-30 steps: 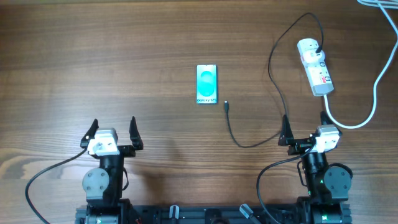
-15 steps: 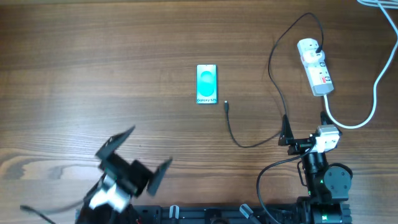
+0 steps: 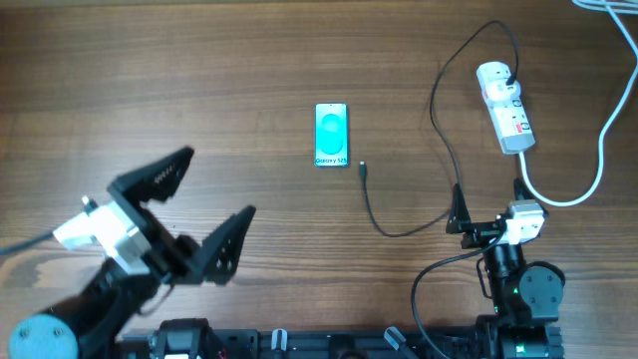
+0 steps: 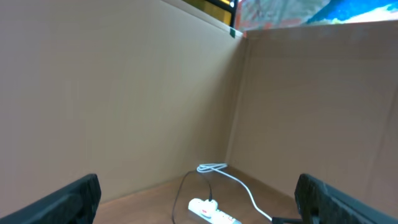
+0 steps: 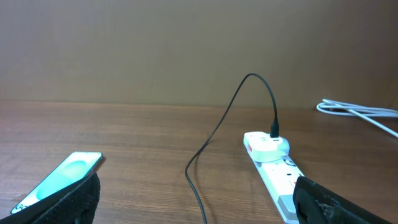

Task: Plug charger to phone and switch on socket
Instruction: 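Raise the left arm and move the left gripper over the phone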

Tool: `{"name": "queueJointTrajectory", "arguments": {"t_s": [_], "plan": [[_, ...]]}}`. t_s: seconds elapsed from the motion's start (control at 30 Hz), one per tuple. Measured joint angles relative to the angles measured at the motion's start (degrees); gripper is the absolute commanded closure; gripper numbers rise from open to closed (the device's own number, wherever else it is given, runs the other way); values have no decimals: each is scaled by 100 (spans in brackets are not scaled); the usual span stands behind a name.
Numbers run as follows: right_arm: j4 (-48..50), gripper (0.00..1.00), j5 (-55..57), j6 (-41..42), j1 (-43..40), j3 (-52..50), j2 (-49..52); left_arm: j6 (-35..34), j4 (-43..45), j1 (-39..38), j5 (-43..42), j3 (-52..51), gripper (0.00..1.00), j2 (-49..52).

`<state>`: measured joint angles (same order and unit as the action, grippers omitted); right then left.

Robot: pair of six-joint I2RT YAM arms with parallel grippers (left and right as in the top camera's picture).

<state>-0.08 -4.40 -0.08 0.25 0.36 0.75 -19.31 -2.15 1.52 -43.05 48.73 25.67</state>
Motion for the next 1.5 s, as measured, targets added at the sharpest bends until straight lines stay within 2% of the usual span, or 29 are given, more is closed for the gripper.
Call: {"name": "queueJointTrajectory", "arguments": {"t_s": [0.1,0.13,0.2,0.27,0.33,0.4,0.5,0.53,0.6,0.73,0.8,0.97,1.17,1.5], "plan": [[-7,0,0,0,0,0,0,-616,975,0,-136,66,0,568],[-7,0,0,-2,0,0,0,-826,1062,0,-205,114,0,739],[-7,0,0,-2,0,0,0,-1115,1008,-26,-358,289,1,1128],[-7,0,0,-2,0,0,0,-1342,575,-199,-483,645,0,1709],[-7,0,0,-2,0,0,0,-1456,-267,-496,-468,1156,0,2367],[-2,0,0,-2,0,0,0,-1287,-1296,-859,-181,1781,1,3075],[-9,0,0,-2,0,0,-2,-809,-3399,-1676,1268,3040,0,4212],[-4,0,0,-2,0,0,2,-682,-3676,-1875,1698,3331,0,4476],[-4,0,0,-2,0,0,0,-481,-4822,-2542,3097,4566,0,5512],[-9,0,0,-2,0,0,2,-323,-6011,-3001,4201,6048,0,6968],[-9,0,0,-2,0,0,2,-284,-6177,-3064,4422,6411,0,7493],[-9,0,0,-2,0,0,2,-280,-6258,-3084,4481,6467,0,8446],[-9,0,0,0,0,0,2,-374,-6253,-3084,4033,6467,0,8867],[-9,0,0,-2,0,0,2,-728,-6216,-3163,3998,6483,0,10233]]}}
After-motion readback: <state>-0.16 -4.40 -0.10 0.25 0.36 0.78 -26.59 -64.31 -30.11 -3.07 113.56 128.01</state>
